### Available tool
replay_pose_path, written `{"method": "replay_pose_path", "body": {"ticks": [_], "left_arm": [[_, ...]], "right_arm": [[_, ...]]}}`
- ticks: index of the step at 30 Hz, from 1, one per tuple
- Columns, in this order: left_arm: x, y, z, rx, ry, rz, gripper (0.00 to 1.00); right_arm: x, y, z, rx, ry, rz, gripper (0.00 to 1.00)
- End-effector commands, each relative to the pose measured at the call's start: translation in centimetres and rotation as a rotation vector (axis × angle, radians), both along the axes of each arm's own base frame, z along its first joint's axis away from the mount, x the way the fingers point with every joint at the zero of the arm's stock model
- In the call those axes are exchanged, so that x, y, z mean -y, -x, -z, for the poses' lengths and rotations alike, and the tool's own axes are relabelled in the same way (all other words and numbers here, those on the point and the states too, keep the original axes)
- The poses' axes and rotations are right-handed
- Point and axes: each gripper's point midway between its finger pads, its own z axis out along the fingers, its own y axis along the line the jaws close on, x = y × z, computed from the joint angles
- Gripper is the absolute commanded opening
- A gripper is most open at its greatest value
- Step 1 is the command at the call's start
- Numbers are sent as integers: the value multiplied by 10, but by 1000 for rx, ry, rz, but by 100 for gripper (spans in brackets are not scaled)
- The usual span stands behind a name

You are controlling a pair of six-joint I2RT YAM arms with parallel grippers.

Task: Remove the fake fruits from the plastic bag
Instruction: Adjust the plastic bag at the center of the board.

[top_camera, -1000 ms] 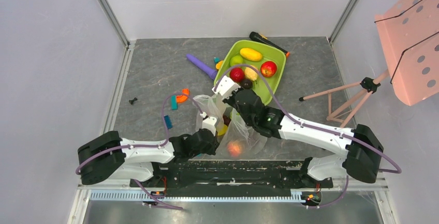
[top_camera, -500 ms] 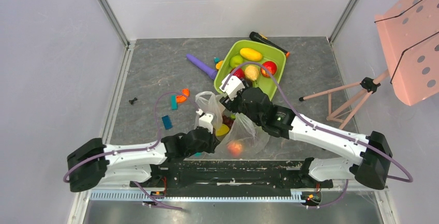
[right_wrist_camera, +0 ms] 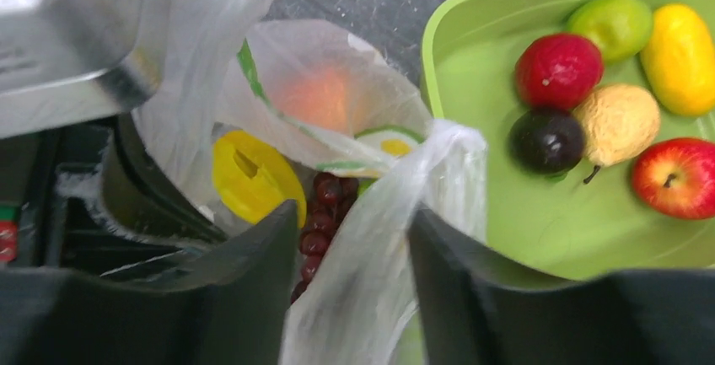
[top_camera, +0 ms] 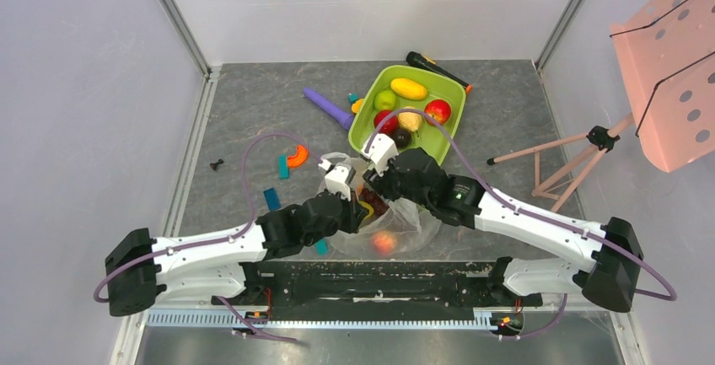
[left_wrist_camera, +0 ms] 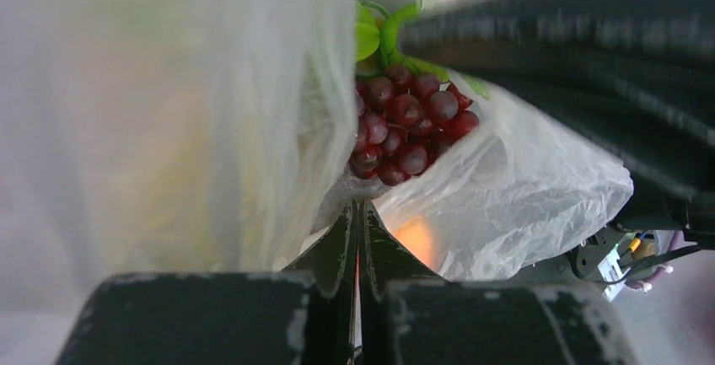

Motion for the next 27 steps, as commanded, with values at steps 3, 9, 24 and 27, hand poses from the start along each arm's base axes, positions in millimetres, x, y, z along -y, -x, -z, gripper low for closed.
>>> {"method": "replay_pose_path", "body": {"ticks": [3, 9, 24, 27], "left_arm": [[25, -22, -21, 82, 23, -17, 2], [40, -38, -20, 117, -18, -29, 2], [9, -78, 12, 81, -82, -120, 2], [3, -80, 17, 74, -92, -122, 2]], "right_arm": [[22, 20, -8, -14, -63, 6, 66], [38, 29, -27, 21, -116, 10, 31], [47, 113, -3, -70, -247, -340, 0], [60, 118, -7, -43, -292, -324, 0]]}}
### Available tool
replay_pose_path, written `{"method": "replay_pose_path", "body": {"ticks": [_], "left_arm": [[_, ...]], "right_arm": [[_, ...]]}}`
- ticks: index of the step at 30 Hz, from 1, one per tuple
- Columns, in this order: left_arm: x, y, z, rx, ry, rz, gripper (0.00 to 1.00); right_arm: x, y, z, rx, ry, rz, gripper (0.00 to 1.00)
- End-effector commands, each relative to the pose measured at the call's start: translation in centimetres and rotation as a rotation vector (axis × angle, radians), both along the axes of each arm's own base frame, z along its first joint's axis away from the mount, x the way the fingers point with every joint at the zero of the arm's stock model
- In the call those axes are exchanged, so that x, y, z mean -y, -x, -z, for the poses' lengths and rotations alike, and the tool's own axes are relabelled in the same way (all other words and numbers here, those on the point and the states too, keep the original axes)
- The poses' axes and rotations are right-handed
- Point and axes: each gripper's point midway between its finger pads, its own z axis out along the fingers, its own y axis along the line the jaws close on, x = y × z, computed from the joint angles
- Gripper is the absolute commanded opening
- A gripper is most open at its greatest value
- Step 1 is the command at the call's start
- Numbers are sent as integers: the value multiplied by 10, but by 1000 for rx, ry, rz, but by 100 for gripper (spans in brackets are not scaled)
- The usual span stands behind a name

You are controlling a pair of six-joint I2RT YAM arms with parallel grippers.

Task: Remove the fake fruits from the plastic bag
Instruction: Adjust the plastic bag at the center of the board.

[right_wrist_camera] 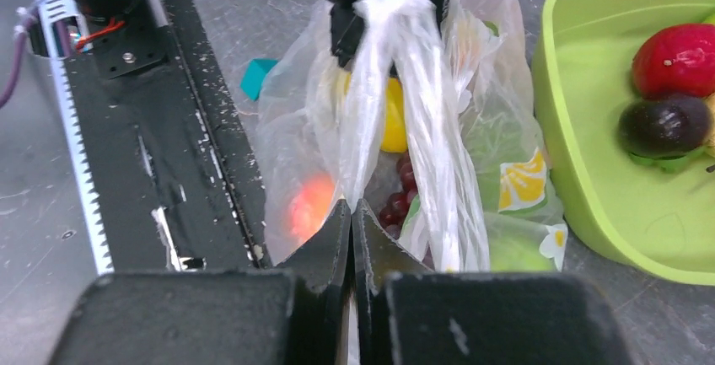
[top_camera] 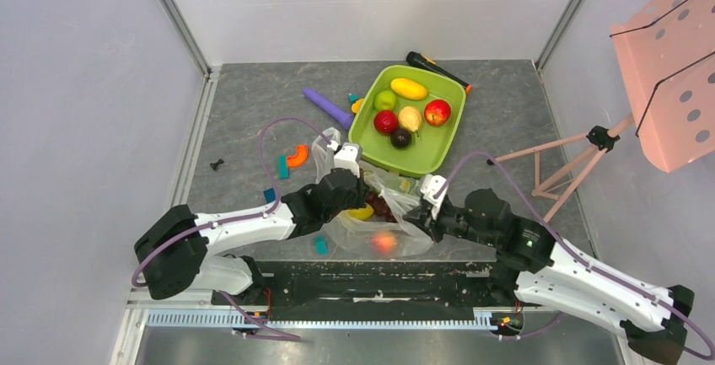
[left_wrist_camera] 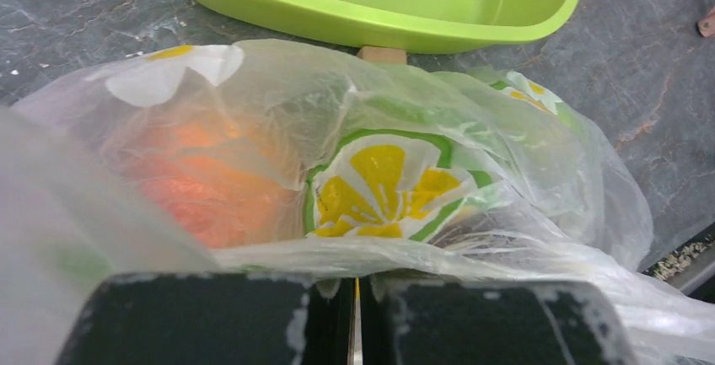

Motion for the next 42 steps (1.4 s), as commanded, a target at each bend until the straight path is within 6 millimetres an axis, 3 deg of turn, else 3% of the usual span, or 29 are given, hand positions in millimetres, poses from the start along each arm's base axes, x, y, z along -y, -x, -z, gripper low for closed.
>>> {"method": "replay_pose_path", "body": {"ticks": [1, 12, 16, 17, 20, 22, 26, 30, 34, 38, 42], "left_arm": [[-4, -7, -5, 36, 5, 11, 2], [-14, -3, 11, 7, -5, 4, 2], [-15, -2, 10, 7, -2, 4, 2], [-16, -2, 9, 9, 0, 2, 2], [-18, -2, 6, 16, 1, 2, 2], [-18, -1, 4, 19, 5, 2, 2], [-17, -1, -1, 25, 12, 9, 2], [-16, 0, -3, 26, 21, 12, 2], [-16, 1, -4, 23, 30, 13, 2], [-17, 2, -6, 24, 46, 8, 2], [-17, 3, -5, 23, 49, 10, 2]], "right_arm": [[10, 16, -16, 17, -96, -28, 0], [84, -16, -45, 10, -142, 418, 0], [118, -35, -52, -18, -153, 675, 0], [127, -38, -53, -29, -170, 739, 2], [136, -38, -64, -42, -270, 798, 37], [128, -35, -80, -25, -341, 734, 49], [103, -28, -130, 33, -441, 574, 53], [69, -45, -167, 35, -333, 536, 48], [33, -78, -205, 26, -246, 592, 39], [-25, -105, -193, -68, -158, 578, 25], [-69, -119, -153, -209, -189, 595, 0]]}}
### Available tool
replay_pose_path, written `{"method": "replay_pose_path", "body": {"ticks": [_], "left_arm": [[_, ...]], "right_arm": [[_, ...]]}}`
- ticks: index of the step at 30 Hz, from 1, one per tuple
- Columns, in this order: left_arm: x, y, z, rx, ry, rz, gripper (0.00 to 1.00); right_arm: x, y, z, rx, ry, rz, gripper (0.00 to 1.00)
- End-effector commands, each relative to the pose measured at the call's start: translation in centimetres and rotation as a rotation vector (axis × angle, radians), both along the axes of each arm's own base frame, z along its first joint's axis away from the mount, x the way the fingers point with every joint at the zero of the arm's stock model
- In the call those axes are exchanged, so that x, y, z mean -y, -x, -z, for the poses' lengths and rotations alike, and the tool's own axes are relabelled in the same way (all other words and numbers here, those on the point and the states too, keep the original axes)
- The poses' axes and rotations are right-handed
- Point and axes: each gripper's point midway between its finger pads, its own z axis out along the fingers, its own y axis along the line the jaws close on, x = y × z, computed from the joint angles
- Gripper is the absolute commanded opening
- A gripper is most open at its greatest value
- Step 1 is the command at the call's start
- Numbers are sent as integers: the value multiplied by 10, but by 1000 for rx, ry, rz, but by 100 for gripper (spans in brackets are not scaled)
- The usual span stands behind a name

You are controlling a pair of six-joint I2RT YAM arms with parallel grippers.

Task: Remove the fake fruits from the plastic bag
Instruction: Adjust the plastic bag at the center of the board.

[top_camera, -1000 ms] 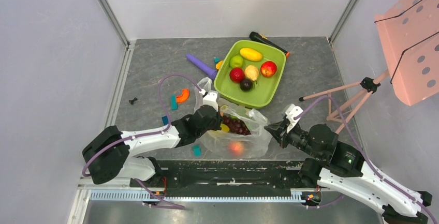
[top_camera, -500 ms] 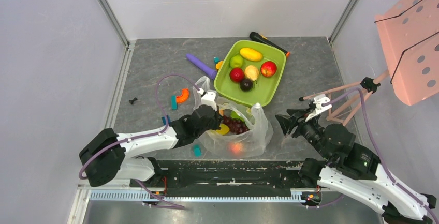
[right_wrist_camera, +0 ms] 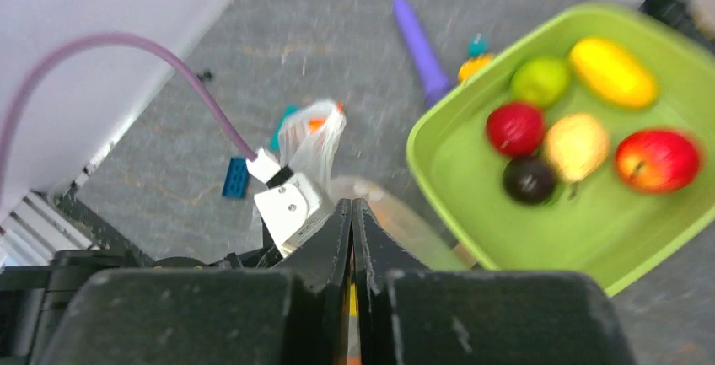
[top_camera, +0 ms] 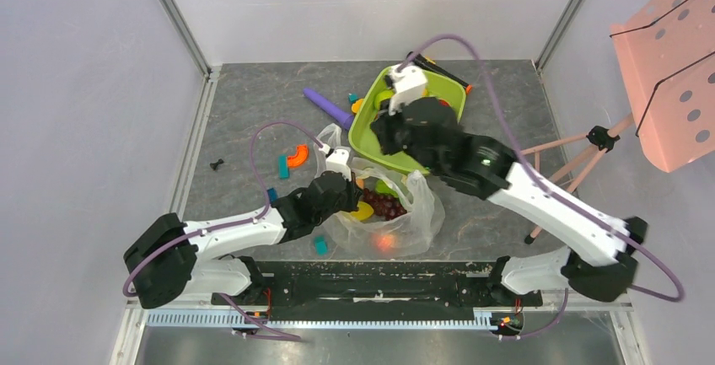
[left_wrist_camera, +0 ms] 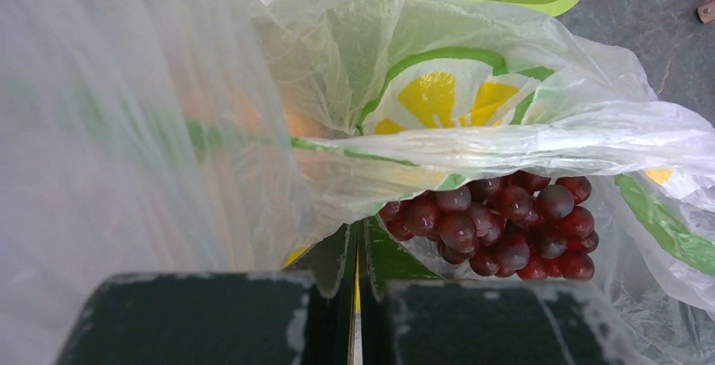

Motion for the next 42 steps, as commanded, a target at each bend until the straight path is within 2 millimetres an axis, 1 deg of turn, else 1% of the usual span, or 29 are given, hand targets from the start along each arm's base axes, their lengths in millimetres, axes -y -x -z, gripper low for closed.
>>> {"method": "replay_pose_path", "body": {"ticks": [1, 4, 6, 8, 10, 12, 17, 21, 23, 25, 29, 35, 38, 42], "left_arm": [[3, -3, -12, 32, 41, 3, 2], [5, -2, -10, 26, 43, 11, 2], [7, -2, -9, 22, 41, 18, 2], [9, -2, -9, 23, 41, 32, 2], [10, -1, -9, 22, 40, 38, 2], [11, -1, -8, 22, 39, 41, 2], [14, 0, -5, 10, 39, 54, 2], [12, 1, -4, 9, 34, 51, 2], [11, 0, -4, 10, 34, 46, 2], [10, 1, -5, 12, 34, 43, 2], [5, 3, -3, 11, 28, 38, 2], [-4, 9, 2, -2, 21, 37, 2], [-5, 19, 4, -20, 42, 58, 2], [-9, 33, 3, -32, 89, 95, 2]], "right_arm": [[-36, -3, 50, -157, -85, -5, 0], [-50, -5, 74, -200, -171, 43, 0], [-58, -3, 88, -226, -173, 68, 0], [-59, 1, 103, -254, -147, 113, 0], [-54, 6, 120, -283, -119, 168, 0], [-50, 15, 137, -310, -98, 183, 0], [-33, 38, 185, -370, -39, 200, 0], [-24, 53, 215, -407, 16, 197, 0], [-20, 61, 226, -419, 55, 196, 0], [-12, 68, 239, -428, 102, 211, 0], [11, 87, 269, -465, 159, 228, 0], [32, 123, 297, -521, 132, 204, 0], [40, 136, 312, -534, 103, 193, 0], [41, 150, 333, -529, 46, 144, 1]]}}
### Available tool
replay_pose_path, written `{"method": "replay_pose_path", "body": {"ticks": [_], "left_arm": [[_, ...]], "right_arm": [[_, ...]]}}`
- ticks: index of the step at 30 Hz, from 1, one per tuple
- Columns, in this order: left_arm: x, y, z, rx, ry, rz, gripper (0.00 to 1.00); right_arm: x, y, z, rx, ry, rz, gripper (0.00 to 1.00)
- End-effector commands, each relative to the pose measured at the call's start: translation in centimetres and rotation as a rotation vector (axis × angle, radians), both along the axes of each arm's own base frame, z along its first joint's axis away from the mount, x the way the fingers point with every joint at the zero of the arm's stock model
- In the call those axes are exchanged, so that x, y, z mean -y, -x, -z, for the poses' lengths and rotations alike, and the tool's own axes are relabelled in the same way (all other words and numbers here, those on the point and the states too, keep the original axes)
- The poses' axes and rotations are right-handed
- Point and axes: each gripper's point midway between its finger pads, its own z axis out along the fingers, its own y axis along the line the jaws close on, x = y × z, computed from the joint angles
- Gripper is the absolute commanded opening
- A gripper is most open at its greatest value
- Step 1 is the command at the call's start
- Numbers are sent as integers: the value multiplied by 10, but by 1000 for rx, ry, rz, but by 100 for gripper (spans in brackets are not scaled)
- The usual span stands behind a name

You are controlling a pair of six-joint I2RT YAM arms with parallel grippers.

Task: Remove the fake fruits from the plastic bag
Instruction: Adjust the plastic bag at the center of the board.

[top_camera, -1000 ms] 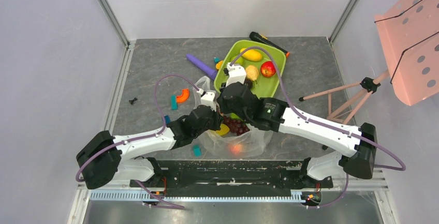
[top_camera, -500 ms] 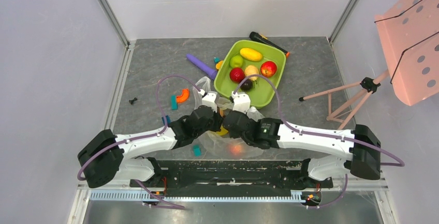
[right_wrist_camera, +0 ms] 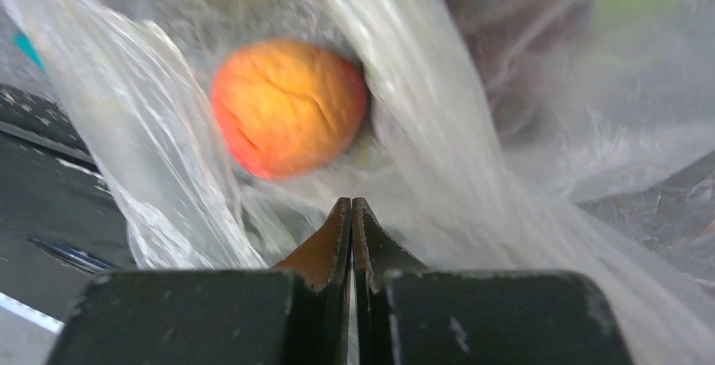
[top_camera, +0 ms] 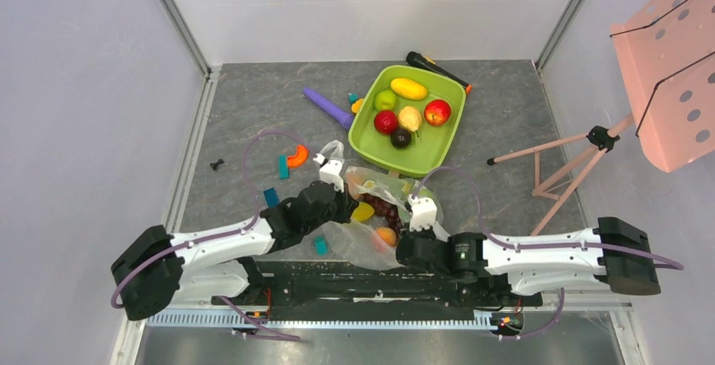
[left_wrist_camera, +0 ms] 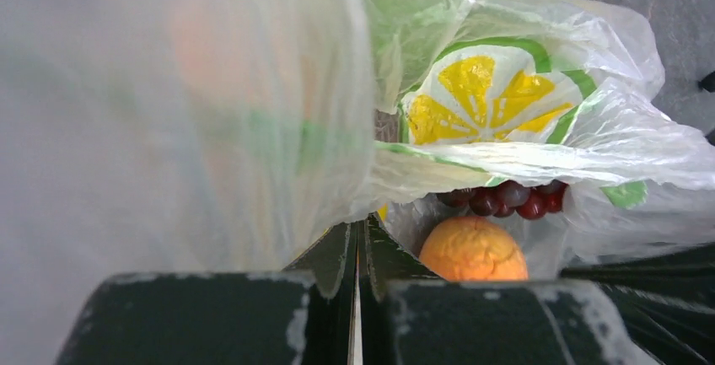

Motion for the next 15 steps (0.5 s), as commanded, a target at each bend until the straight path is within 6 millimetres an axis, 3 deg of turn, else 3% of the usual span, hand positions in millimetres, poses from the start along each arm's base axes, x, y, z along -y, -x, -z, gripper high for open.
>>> {"method": "replay_pose_path", "body": {"ticks": [1, 7, 15], "left_arm": [[-1, 15, -9, -4, 88, 39, 2], [-15, 34, 11, -45, 106, 54, 2], [-31, 56, 45, -124, 100, 52, 2]], "right_arm": [[0, 7, 16, 16, -108, 35, 2], [11, 15, 44, 6, -102, 54, 3], [5, 17, 45, 32, -78, 26, 11]]}}
